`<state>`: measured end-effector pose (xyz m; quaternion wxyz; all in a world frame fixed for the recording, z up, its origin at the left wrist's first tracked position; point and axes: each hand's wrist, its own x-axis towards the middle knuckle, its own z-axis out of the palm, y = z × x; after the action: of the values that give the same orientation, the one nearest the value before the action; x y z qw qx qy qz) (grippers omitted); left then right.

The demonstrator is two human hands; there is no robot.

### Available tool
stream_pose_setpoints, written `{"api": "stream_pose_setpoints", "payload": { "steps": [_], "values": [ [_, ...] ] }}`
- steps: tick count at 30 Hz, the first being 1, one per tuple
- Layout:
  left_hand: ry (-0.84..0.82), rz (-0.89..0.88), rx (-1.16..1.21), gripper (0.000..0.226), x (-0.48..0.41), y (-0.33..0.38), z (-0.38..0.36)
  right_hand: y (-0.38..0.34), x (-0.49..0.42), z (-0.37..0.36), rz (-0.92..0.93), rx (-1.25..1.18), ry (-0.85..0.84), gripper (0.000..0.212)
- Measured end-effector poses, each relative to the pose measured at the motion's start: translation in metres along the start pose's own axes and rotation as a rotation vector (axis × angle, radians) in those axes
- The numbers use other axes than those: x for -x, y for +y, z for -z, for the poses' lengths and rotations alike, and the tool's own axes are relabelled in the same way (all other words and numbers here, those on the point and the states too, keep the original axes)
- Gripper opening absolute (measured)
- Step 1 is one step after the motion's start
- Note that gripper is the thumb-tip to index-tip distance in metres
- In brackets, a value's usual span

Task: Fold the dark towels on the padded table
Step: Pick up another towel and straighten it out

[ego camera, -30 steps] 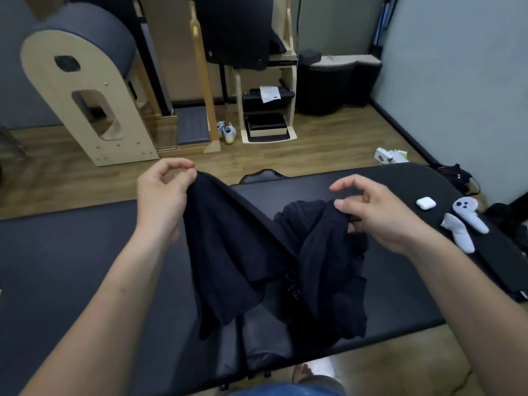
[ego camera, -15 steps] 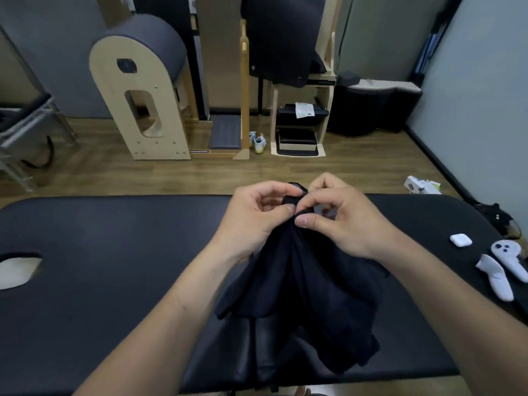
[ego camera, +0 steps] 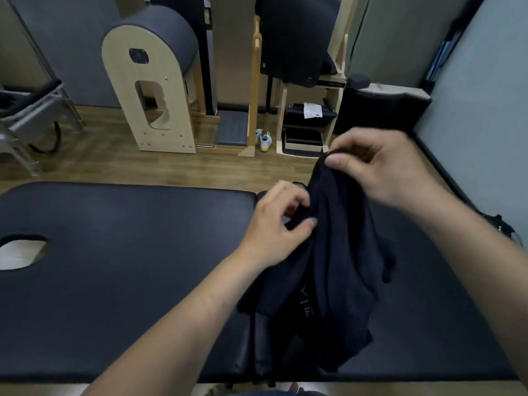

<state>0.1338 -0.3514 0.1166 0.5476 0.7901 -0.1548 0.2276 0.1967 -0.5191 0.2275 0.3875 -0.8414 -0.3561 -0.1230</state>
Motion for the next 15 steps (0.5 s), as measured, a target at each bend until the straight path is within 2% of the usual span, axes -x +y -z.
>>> {"api": "stream_pose_setpoints", "payload": {
  "steps": [4,9,13,15],
  "values": [
    [-0.141,-0.042,-0.201,0.027,0.015,-0.034,-0.013,-0.014,-0.011,0.038,0.05,-0.06,0.039,0.012],
    [-0.379,0.014,-0.35,0.022,0.032,-0.069,-0.015,-0.009,-0.007,0.074,-0.02,-0.085,0.2,0.008],
    [-0.45,0.079,-0.383,0.032,0.049,-0.095,0.003,0.004,0.007,0.091,-0.127,-0.134,0.315,0.006],
    [-0.447,0.124,-0.371,0.033,0.058,-0.104,0.01,0.008,0.016,0.092,-0.176,-0.183,0.339,0.014]
  ]
}}
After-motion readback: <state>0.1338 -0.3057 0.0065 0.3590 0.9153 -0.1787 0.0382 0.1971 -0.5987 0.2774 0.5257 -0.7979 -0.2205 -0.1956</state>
